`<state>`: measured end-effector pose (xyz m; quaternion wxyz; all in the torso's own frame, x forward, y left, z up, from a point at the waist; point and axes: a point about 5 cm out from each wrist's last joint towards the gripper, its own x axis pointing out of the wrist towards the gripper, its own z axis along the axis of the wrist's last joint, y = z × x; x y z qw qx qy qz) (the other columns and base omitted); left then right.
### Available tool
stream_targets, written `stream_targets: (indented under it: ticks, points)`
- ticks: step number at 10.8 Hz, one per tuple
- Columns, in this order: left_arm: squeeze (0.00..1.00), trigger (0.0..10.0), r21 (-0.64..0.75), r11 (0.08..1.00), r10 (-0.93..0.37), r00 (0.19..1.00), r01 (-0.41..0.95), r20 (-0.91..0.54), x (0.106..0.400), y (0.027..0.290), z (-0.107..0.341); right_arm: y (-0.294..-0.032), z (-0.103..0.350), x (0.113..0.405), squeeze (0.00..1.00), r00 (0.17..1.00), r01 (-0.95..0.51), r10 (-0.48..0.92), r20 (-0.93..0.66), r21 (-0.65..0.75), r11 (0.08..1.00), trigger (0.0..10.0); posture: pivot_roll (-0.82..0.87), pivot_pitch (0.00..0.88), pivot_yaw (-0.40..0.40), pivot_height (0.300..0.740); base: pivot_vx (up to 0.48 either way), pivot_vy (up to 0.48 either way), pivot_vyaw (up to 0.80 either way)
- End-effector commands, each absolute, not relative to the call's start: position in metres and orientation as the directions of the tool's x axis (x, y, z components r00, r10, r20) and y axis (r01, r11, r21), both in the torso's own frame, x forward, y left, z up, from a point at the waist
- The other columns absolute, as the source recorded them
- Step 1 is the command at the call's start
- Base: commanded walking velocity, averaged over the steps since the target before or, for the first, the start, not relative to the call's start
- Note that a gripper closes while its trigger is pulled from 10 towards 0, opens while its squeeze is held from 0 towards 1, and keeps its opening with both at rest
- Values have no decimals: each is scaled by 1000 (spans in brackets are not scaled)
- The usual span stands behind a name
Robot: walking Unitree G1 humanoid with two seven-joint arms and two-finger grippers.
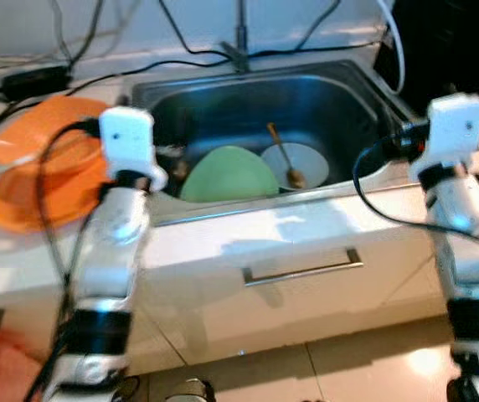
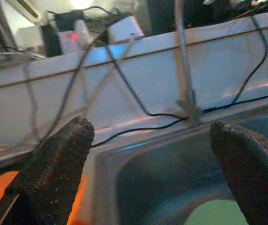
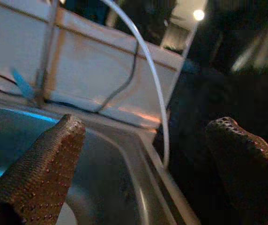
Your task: Kitchen organization
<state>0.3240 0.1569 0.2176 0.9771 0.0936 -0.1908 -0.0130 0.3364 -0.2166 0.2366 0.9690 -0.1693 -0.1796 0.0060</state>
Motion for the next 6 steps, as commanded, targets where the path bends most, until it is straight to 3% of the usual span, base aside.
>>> stream_targets:
  ticks: [1, 4, 6]
  points:
    - [0, 10000, 247, 969, -96, 928, 4, 359, 321, 157, 214, -213, 245, 335, 0, 929, 3, 120, 350, -332, 943, 10000, 128, 0, 41, 740, 0, 0, 0]
    - [0, 10000, 244, 968, -39, 927, -57, 374, 312, 167, 214, -191, 236, 319, 0, 926, -85, 200, 321, -341, 936, 10000, 109, 0, 73, 740, 0, 0, 0]
    - [0, 10000, 252, 968, -91, 909, -16, 407, 316, 148, 218, -179, 232, 321, 0, 928, -95, 187, 322, -281, 955, 10000, 100, 0, 60, 740, 0, 0, 0]
